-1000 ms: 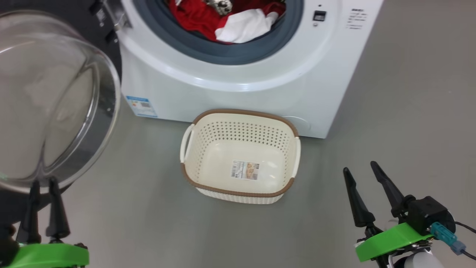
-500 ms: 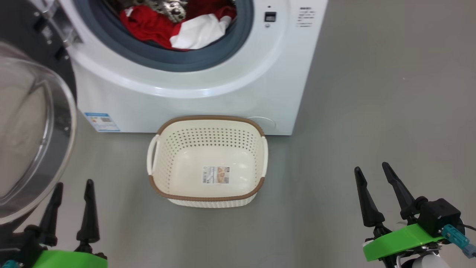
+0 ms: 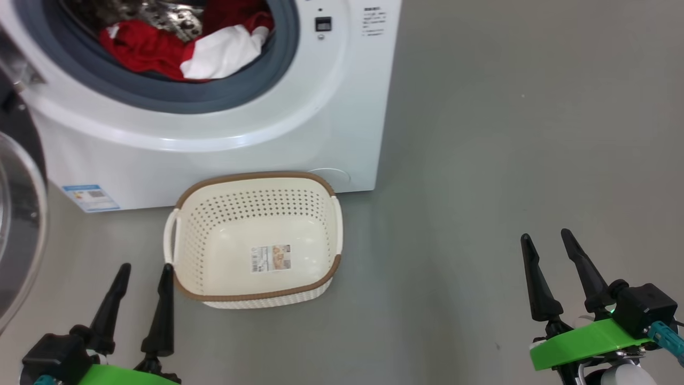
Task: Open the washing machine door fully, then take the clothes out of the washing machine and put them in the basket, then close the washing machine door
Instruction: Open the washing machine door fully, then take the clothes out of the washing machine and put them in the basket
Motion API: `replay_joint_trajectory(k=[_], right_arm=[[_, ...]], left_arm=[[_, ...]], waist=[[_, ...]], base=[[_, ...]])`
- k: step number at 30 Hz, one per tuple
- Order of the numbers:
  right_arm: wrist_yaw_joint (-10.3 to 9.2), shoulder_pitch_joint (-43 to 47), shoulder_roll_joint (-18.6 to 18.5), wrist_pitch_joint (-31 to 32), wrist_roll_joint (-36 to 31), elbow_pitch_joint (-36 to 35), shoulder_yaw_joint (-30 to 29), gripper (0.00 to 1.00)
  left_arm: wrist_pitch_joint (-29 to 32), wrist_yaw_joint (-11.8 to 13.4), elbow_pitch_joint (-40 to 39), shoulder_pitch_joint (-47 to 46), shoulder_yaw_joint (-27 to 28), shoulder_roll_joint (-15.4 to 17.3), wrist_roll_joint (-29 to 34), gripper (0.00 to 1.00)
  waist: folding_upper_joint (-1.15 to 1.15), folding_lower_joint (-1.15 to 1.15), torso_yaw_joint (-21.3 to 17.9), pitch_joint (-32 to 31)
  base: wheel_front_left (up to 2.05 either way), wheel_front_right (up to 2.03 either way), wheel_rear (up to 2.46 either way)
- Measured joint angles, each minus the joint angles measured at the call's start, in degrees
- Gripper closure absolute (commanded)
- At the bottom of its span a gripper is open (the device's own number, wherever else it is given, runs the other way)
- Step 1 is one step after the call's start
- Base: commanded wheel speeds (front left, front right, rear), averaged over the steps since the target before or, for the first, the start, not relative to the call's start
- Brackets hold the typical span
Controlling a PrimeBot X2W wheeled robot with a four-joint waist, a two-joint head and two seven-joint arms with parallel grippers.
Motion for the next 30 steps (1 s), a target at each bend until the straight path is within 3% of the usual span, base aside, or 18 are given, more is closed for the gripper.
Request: replay_joint_trajectory(k=[10, 30], right_arm=[[0.0, 0.04, 0.09, 0.01, 0.32, -0.26, -0.25, 0.0], [0.0, 0.03, 0.12, 0.0, 0.32, -0.46, -0.02, 0.0]], left_arm=[[0.0, 0.0, -0.2, -0.03, -0.76, 0.02, -0.51, 0.0], [0.0, 0.0, -0.18, -0.13, -0.73, 0.04, -0.73, 0.0]], waist=[[0.0, 0.0, -2.04, 0.51], [0.0, 0.0, -1.24, 0.69]], base=[[0.0, 0.0, 0.0], [0.0, 0.0, 0.0]])
